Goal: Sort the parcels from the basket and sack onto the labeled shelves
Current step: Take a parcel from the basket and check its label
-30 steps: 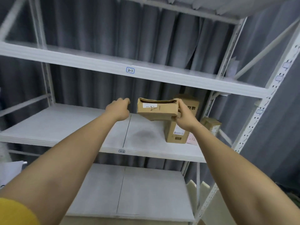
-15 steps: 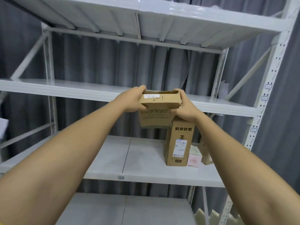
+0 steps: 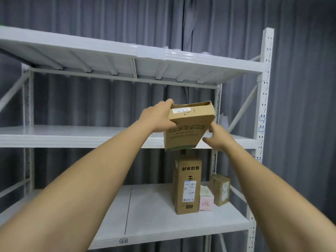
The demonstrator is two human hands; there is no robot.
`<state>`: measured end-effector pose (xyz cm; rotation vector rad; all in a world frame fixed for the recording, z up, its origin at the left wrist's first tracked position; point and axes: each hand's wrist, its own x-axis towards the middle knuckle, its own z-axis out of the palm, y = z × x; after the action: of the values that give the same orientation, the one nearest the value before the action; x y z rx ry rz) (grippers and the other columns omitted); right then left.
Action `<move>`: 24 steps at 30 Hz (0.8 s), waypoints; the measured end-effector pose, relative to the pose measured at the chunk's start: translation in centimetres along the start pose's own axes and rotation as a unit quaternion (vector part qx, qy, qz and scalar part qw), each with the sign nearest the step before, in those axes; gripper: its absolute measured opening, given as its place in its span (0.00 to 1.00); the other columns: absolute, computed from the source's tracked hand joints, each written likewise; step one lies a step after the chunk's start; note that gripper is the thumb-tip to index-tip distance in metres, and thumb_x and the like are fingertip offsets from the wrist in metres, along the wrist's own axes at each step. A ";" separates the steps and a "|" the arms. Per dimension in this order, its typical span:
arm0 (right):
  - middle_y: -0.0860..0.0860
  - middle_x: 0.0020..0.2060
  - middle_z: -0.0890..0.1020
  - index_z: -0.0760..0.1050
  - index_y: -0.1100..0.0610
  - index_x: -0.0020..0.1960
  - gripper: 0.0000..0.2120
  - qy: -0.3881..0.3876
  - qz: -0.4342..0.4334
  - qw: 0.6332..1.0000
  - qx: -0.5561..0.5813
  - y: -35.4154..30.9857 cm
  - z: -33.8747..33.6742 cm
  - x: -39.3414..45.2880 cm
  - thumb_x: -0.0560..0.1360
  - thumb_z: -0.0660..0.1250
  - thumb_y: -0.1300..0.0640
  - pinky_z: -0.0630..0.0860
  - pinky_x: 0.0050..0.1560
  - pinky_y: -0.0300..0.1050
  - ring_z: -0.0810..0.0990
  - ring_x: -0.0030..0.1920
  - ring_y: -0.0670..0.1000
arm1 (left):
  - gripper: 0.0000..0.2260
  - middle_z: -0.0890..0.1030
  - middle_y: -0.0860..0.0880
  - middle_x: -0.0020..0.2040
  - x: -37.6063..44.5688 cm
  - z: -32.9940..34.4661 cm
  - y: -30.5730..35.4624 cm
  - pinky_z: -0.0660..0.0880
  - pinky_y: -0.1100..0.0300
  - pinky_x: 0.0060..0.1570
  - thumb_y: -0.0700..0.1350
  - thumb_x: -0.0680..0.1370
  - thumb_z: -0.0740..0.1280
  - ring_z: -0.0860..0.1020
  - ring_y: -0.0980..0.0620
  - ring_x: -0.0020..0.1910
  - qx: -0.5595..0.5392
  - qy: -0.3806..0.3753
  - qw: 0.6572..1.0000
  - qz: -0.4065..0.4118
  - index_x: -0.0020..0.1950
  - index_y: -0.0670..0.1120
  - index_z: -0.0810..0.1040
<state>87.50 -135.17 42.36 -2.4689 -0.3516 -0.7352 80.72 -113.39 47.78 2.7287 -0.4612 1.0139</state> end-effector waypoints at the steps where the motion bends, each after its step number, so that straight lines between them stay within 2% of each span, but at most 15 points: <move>1: 0.54 0.68 0.72 0.62 0.52 0.73 0.28 0.004 0.003 1.000 -0.016 0.0 -0.3 0.0 0.77 0.68 0.55 0.74 0.58 0.50 0.75 0.64 0.56 | 0.18 0.75 0.52 0.53 0.2 -0.3 0.2 0.69 0.61 0.32 0.51 0.73 0.71 0.76 0.52 0.46 -0.005 0.013 1.000 0.003 0.57 0.52 0.64; 4: 0.54 0.67 0.72 0.58 0.51 0.75 0.30 0.026 0.010 0.997 -0.066 -0.1 -1.2 0.0 0.77 0.66 0.55 0.76 0.55 0.49 0.75 0.61 0.56 | 0.17 0.74 0.52 0.54 0.6 -1.2 0.7 0.70 0.62 0.32 0.49 0.74 0.70 0.76 0.52 0.45 -0.014 0.064 0.998 0.013 0.57 0.52 0.65; 8: 0.55 0.66 0.72 0.57 0.51 0.76 0.28 0.039 0.016 0.993 -0.112 0.7 -2.2 0.7 0.78 0.63 0.54 0.76 0.57 0.52 0.75 0.62 0.57 | 0.17 0.72 0.51 0.55 1.2 -0.5 0.8 0.66 0.61 0.31 0.47 0.75 0.69 0.74 0.52 0.44 0.022 0.120 0.992 0.021 0.60 0.51 0.66; 13: 0.54 0.64 0.74 0.62 0.52 0.73 0.24 0.057 0.013 0.990 -0.125 2.8 -4.2 2.2 0.78 0.63 0.54 0.76 0.58 0.55 0.76 0.61 0.58 | 0.17 0.71 0.52 0.61 2.6 2.0 1.7 0.70 0.58 0.37 0.48 0.77 0.68 0.73 0.51 0.51 0.049 0.139 0.988 0.043 0.62 0.52 0.65; 16: 0.54 0.65 0.73 0.62 0.52 0.72 0.23 0.054 0.026 0.988 -0.146 5.5 -5.2 3.4 0.79 0.62 0.53 0.76 0.55 0.54 0.75 0.61 0.58 | 0.16 0.70 0.52 0.61 3.7 4.7 3.0 0.66 0.57 0.37 0.46 0.77 0.67 0.72 0.49 0.53 0.060 0.147 0.987 0.039 0.62 0.51 0.66; 19: 0.53 0.69 0.70 0.61 0.52 0.74 0.24 0.043 0.029 0.983 -0.175 9.3 -5.7 4.7 0.78 0.59 0.58 0.75 0.54 0.52 0.73 0.63 0.57 | 0.16 0.69 0.53 0.60 5.6 8.4 4.6 0.68 0.56 0.38 0.46 0.77 0.66 0.71 0.48 0.53 0.063 0.149 0.986 0.040 0.62 0.52 0.66; 21: 0.54 0.68 0.70 0.60 0.51 0.74 0.26 0.028 0.021 0.973 -0.228 12.2 -5.9 5.9 0.77 0.57 0.64 0.75 0.50 0.50 0.73 0.61 0.58 | 0.16 0.70 0.53 0.60 7.2 11.2 5.6 0.69 0.57 0.37 0.47 0.77 0.66 0.71 0.49 0.53 0.065 0.147 0.986 0.048 0.62 0.52 0.66; 24: 0.54 0.68 0.70 0.57 0.51 0.75 0.29 0.021 0.008 0.966 -0.258 17.0 -7.0 7.9 0.77 0.56 0.68 0.70 0.46 0.47 0.73 0.60 0.58 | 0.16 0.70 0.54 0.61 10.1 15.7 7.7 0.70 0.59 0.37 0.48 0.77 0.66 0.71 0.50 0.53 0.054 0.146 0.986 0.050 0.63 0.52 0.66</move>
<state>97.49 -152.37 44.74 -2.9290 -0.1326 -0.9702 94.69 -127.29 43.33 2.6057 -0.5096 1.4781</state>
